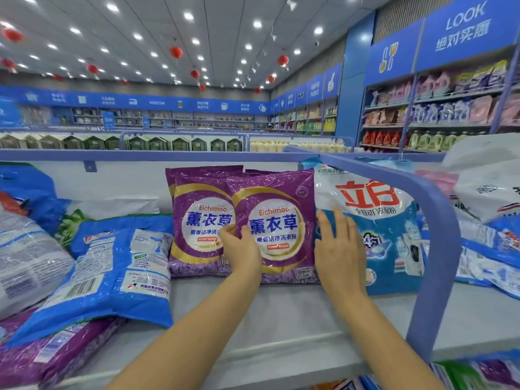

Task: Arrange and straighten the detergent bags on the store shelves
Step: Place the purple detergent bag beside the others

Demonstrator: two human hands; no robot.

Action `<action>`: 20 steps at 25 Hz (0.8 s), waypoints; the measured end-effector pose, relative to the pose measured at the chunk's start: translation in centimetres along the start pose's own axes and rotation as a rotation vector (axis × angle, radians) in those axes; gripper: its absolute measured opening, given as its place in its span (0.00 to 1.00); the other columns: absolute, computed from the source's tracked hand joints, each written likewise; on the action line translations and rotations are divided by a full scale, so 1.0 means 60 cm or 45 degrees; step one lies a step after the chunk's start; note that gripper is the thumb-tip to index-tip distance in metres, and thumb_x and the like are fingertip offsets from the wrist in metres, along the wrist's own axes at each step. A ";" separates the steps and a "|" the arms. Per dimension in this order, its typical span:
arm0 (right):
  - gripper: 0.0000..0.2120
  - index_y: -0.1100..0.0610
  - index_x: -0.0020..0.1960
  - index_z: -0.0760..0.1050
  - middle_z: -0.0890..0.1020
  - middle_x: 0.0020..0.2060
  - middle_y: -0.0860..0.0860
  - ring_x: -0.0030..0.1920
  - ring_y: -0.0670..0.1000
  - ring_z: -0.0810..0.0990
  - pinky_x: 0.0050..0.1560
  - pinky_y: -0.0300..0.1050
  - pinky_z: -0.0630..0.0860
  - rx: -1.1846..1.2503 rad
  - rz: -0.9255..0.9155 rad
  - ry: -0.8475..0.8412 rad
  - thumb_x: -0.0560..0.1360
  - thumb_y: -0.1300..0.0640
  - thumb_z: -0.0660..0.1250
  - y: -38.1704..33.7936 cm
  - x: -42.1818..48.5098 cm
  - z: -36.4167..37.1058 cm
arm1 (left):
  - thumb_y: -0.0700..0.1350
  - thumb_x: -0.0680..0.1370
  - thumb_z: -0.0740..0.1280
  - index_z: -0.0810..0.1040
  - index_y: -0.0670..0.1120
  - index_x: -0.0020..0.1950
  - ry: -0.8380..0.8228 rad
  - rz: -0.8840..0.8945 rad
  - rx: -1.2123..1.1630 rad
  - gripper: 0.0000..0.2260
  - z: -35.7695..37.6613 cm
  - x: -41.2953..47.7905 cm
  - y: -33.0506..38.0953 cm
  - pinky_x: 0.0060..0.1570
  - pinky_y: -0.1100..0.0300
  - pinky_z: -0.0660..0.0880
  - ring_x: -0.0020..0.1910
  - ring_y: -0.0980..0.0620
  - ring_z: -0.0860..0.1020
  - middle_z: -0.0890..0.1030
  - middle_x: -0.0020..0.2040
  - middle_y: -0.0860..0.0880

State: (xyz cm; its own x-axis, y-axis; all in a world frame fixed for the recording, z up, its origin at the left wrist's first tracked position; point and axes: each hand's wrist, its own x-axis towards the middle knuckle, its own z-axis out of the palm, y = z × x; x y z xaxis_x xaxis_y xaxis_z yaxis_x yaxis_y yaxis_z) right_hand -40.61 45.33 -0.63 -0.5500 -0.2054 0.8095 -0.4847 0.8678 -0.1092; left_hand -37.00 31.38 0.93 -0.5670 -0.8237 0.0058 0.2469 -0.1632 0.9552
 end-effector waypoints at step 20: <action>0.34 0.60 0.63 0.75 0.78 0.60 0.60 0.56 0.60 0.79 0.53 0.53 0.76 -0.387 -0.362 -0.175 0.59 0.56 0.78 -0.028 0.080 0.066 | 0.72 0.70 0.50 0.60 0.55 0.74 -0.526 1.718 1.900 0.36 -0.004 0.062 -0.057 0.64 0.31 0.53 0.74 0.37 0.57 0.58 0.76 0.44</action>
State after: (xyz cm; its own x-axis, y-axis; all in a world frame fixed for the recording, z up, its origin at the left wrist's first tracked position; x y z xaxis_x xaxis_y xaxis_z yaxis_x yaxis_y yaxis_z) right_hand -45.13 41.11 1.14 -0.5187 -0.4961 0.6963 -0.4192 0.8574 0.2986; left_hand -39.74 28.75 -2.39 -0.7735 0.1616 0.6128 -0.0027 0.9661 -0.2583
